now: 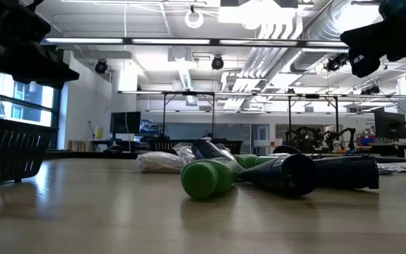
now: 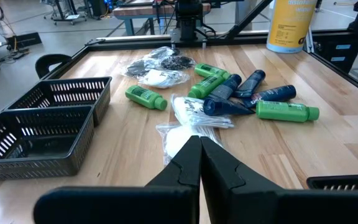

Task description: Pick & Place Travel size toiletries

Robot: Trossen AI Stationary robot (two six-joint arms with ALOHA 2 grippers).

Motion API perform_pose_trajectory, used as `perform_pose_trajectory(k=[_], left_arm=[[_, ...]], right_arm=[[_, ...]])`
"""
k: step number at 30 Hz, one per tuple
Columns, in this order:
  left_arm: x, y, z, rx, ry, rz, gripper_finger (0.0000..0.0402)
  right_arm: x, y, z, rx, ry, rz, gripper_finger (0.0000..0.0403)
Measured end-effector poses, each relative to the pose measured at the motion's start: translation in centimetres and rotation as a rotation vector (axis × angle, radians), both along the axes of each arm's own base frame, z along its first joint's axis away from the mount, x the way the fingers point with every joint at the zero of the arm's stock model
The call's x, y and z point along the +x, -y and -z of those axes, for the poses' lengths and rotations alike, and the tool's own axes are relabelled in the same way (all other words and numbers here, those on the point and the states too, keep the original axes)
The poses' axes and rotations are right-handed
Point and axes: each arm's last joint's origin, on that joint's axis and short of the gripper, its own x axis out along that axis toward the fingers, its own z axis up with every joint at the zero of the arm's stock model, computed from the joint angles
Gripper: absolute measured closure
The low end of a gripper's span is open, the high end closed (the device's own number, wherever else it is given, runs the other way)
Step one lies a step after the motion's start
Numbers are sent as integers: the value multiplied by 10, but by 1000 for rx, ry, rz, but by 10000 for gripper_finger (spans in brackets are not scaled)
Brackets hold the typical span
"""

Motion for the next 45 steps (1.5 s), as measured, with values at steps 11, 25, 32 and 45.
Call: perform_pose_trajectory(k=[11, 25, 32, 45], left_arm=[[0, 0, 0, 57, -2, 10, 401], [-1, 0, 4, 60, -49, 11, 401], [-1, 0, 4, 105, -47, 21, 401], [0, 0, -1, -235, 22, -43, 401]], right_arm=[[0, 0, 0, 0, 0, 0, 389], [0, 0, 0, 0, 0, 0, 389], [0, 0, 0, 0, 0, 2, 389], [0, 0, 0, 0, 0, -3, 389]])
